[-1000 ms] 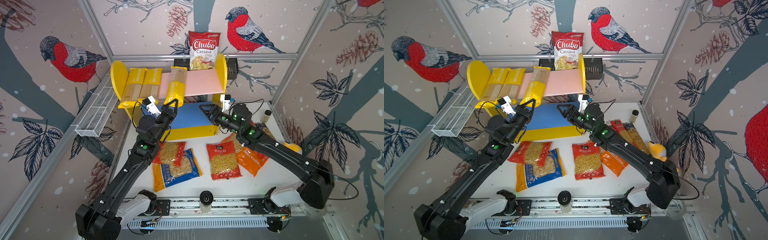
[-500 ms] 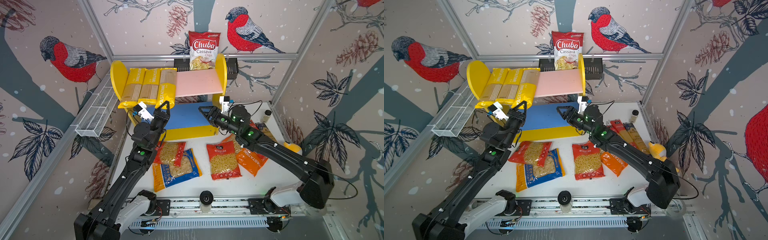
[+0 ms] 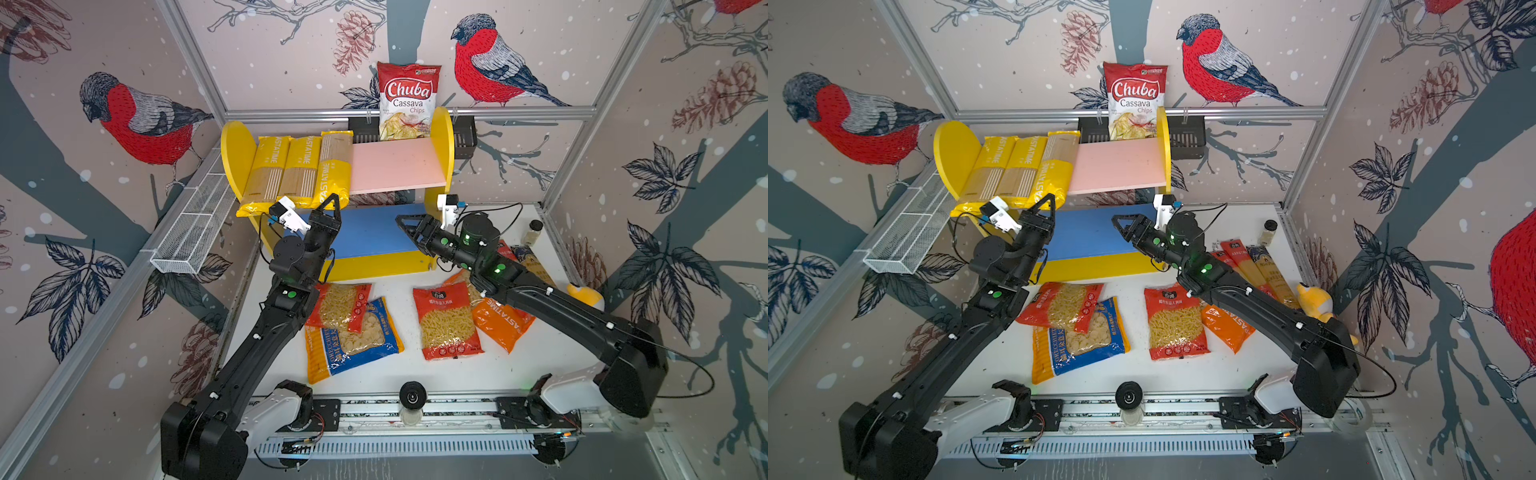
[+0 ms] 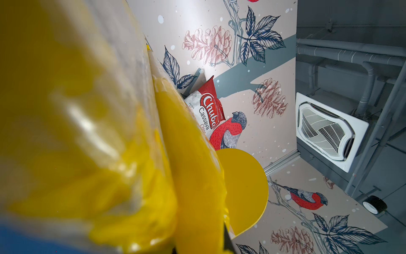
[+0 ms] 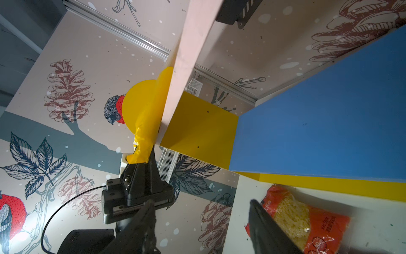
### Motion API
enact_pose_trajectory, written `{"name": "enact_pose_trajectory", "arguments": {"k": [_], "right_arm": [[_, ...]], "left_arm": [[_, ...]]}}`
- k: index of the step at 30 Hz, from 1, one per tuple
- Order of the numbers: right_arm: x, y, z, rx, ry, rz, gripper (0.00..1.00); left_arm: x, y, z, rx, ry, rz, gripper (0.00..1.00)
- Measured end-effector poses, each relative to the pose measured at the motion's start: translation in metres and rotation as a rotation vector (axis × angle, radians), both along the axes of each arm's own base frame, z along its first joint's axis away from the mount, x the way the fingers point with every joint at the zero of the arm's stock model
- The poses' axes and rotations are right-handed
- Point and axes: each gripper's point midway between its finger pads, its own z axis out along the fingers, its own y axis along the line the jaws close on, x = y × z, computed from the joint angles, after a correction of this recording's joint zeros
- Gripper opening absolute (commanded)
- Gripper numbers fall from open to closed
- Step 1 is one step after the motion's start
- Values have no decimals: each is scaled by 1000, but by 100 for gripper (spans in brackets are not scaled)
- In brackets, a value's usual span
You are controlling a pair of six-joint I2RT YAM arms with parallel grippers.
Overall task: Arrange pasta packages on shelves
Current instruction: Move the pasta bag to the shelf, then rotate the pasta bag.
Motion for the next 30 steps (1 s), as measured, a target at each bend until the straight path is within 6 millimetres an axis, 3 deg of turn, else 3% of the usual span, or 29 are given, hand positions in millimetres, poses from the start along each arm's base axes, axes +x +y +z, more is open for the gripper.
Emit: {"name": "enact_pose_trajectory", "arguments": {"k": [4,9,15,23,30], "right_arm": [[0,1,-4,-5,6,2,67],[0,1,-6,-6,8,1,67],[0,1,-10,-11,12,2,67],[0,2,-24,-34,22,5,67],[5,-8,-68,-135,58,-28,67]], "left_arm": [[3,0,-1,5,-4,3,0],[0,1,-1,9,-12,6,37],[-9,-2,-3,35,-16,-21,66],[-29,-13,-6,132,-10,-70,75],[-69,-58,-20,349,-22,-160,76]]}}
